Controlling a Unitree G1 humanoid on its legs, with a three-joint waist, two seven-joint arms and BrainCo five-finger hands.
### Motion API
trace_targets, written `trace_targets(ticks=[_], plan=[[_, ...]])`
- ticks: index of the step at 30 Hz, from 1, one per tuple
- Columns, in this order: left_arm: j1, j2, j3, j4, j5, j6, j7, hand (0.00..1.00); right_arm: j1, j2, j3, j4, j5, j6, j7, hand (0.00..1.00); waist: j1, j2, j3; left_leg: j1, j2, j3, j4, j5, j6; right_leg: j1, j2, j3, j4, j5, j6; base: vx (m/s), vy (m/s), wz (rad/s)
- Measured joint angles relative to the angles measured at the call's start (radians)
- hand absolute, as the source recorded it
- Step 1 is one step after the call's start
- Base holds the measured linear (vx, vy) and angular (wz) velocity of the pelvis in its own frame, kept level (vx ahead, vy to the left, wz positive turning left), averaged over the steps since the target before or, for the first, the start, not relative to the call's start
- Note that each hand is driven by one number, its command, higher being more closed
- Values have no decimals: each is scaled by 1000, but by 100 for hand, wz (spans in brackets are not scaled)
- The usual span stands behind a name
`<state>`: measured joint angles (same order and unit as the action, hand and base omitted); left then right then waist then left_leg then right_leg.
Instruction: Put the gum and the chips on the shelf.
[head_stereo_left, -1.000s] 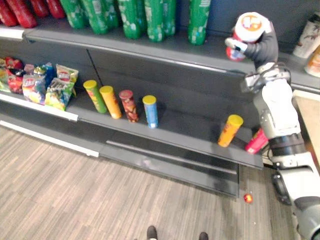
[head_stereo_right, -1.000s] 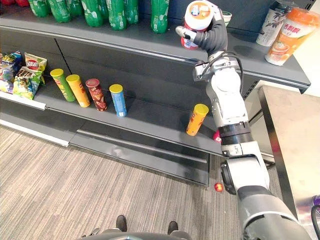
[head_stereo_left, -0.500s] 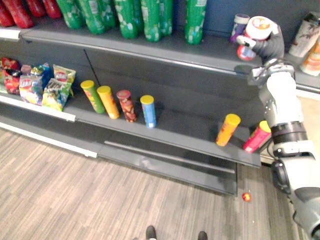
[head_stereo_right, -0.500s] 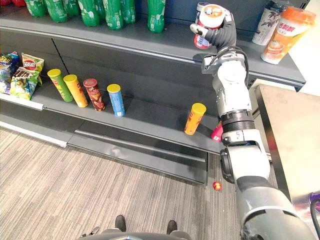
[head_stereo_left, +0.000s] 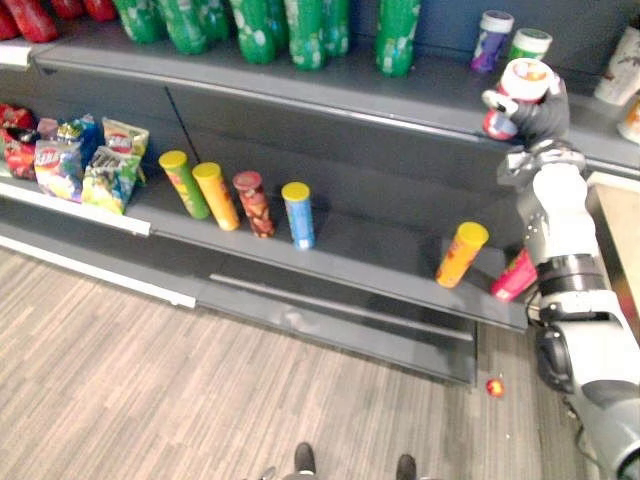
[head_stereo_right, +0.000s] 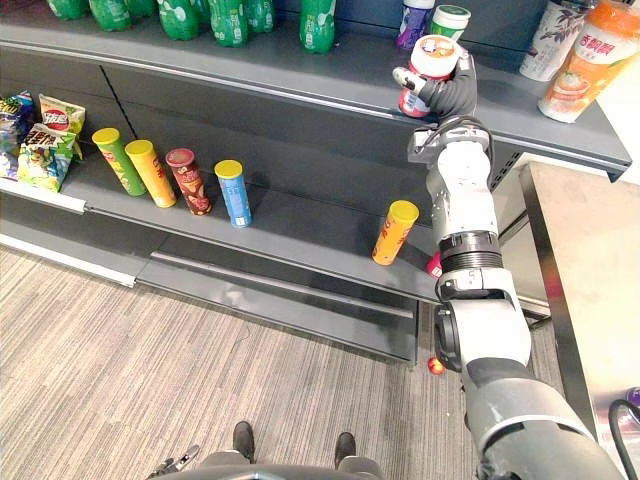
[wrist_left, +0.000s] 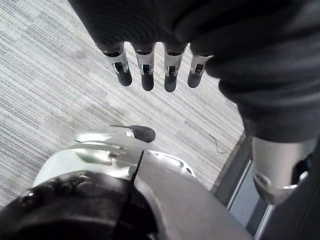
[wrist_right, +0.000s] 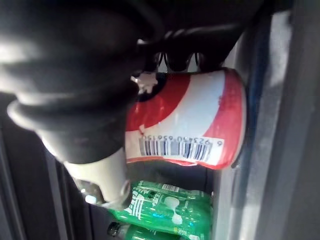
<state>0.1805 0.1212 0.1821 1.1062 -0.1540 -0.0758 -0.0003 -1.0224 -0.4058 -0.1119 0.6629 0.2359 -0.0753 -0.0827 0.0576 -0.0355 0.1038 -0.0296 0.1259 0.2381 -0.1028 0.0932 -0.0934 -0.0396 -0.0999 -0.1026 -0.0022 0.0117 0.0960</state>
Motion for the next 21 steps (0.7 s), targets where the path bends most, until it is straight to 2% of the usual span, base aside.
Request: trace_targets(ticks=[12,21], plan=[[-30,2,-1,7,-3,-1,19,0,-89,-9,-59,74,-1,-4,-11,100,2,-6,46,-3,-12,-6,0,-3,5,9,-11,-10,-11,-8,-2,13,8,2],[-66,23,-30,11,-40,-2,31,0,-185,-40,-78,194,-1,-6,-35,100,0,-15,68,-11,-10,-32,0,5,13,9,-12,-20,-12,2,2,31,-4,4]])
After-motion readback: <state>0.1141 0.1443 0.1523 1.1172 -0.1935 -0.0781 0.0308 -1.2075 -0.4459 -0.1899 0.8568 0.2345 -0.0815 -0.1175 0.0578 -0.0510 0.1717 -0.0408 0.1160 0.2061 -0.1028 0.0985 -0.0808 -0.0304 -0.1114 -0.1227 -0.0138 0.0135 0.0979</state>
